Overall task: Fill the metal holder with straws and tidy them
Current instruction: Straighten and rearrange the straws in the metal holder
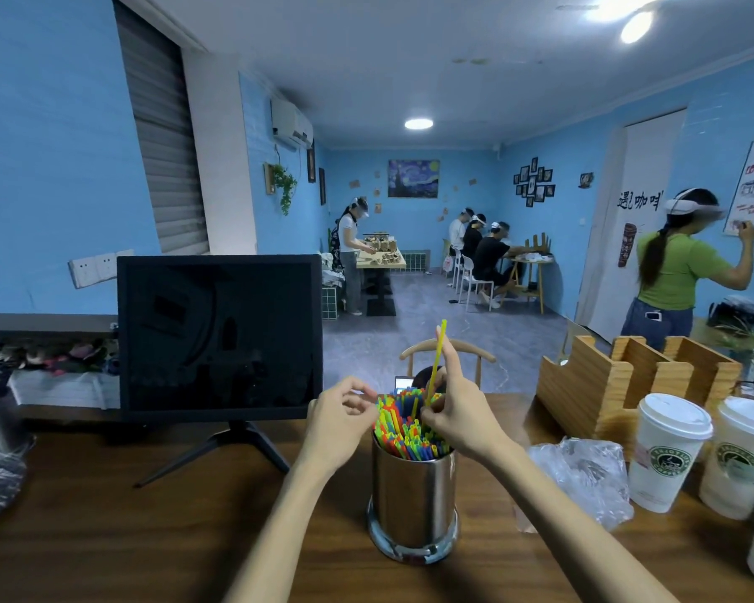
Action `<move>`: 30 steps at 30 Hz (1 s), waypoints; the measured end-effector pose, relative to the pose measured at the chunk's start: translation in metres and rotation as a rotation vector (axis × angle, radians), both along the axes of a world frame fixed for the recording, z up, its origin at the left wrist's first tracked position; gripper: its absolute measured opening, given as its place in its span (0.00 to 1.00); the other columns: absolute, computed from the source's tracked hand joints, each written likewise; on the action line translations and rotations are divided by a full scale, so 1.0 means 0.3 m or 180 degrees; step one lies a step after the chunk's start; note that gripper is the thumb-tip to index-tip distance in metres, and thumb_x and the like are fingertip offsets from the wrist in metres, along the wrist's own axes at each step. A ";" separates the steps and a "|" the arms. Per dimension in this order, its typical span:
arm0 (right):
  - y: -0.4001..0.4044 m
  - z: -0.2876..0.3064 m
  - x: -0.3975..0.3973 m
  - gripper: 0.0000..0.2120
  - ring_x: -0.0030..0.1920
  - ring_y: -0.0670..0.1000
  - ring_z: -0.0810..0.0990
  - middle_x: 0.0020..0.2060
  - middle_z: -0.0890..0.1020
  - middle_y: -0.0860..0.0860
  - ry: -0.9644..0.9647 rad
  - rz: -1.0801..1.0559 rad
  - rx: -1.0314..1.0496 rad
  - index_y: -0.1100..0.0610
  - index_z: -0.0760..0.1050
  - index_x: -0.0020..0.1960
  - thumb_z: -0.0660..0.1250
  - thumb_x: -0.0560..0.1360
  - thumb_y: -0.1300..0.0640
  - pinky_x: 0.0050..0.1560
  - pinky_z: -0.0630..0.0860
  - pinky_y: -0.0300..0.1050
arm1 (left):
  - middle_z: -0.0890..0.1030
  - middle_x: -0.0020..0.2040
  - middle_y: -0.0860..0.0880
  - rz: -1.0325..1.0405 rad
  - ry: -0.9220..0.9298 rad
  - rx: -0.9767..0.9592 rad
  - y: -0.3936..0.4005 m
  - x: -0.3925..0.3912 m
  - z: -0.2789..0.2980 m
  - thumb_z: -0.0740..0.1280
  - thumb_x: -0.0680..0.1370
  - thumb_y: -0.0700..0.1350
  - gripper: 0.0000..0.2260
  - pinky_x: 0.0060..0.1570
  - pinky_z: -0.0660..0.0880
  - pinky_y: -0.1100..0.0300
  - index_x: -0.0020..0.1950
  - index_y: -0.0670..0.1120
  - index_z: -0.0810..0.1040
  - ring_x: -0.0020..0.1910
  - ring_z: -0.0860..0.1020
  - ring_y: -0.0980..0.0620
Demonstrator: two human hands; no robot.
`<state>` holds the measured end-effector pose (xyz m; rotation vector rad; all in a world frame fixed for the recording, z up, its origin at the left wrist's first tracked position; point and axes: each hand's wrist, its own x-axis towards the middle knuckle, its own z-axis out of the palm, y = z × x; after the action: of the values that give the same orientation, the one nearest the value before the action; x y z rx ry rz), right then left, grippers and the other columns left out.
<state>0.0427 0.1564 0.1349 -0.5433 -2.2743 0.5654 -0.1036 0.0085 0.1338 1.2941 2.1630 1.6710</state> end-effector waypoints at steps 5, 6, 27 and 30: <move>0.019 -0.009 -0.005 0.30 0.43 0.47 0.80 0.43 0.80 0.45 0.0354 0.0016 -0.0504 0.46 0.62 0.73 0.72 0.76 0.56 0.52 0.78 0.57 | 0.83 0.44 0.54 -0.0078 -0.0003 0.0357 0.023 -0.029 0.020 0.69 0.78 0.38 0.09 0.47 0.78 0.56 0.47 0.53 0.81 0.45 0.80 0.58; 0.023 -0.011 -0.007 0.28 0.44 0.46 0.80 0.43 0.81 0.45 0.0425 0.0028 -0.0541 0.46 0.63 0.72 0.72 0.77 0.54 0.53 0.78 0.56 | 0.83 0.46 0.56 -0.0134 0.0010 0.0451 0.027 -0.031 0.024 0.68 0.79 0.38 0.09 0.49 0.79 0.56 0.48 0.53 0.82 0.48 0.80 0.58; 0.016 -0.013 -0.007 0.22 0.70 0.52 0.64 0.68 0.70 0.45 -0.1410 -0.0198 0.0423 0.39 0.60 0.79 0.48 0.86 0.41 0.66 0.58 0.53 | 0.86 0.39 0.50 0.0623 -0.0717 0.2534 -0.031 0.057 0.170 0.71 0.79 0.38 0.05 0.30 0.79 0.59 0.47 0.48 0.84 0.36 0.84 0.49; 0.005 -0.014 0.003 0.23 0.74 0.50 0.57 0.72 0.66 0.44 -0.1575 -0.0041 0.0332 0.38 0.57 0.80 0.47 0.86 0.41 0.71 0.52 0.54 | 0.87 0.42 0.49 0.0676 -0.1048 0.2859 -0.045 0.051 0.210 0.70 0.80 0.40 0.02 0.31 0.81 0.60 0.50 0.44 0.83 0.38 0.84 0.50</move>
<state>0.0435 0.1579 0.1307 -0.7054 -2.7434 0.3254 -0.0883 -0.0049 0.1969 0.8001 1.4082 2.8675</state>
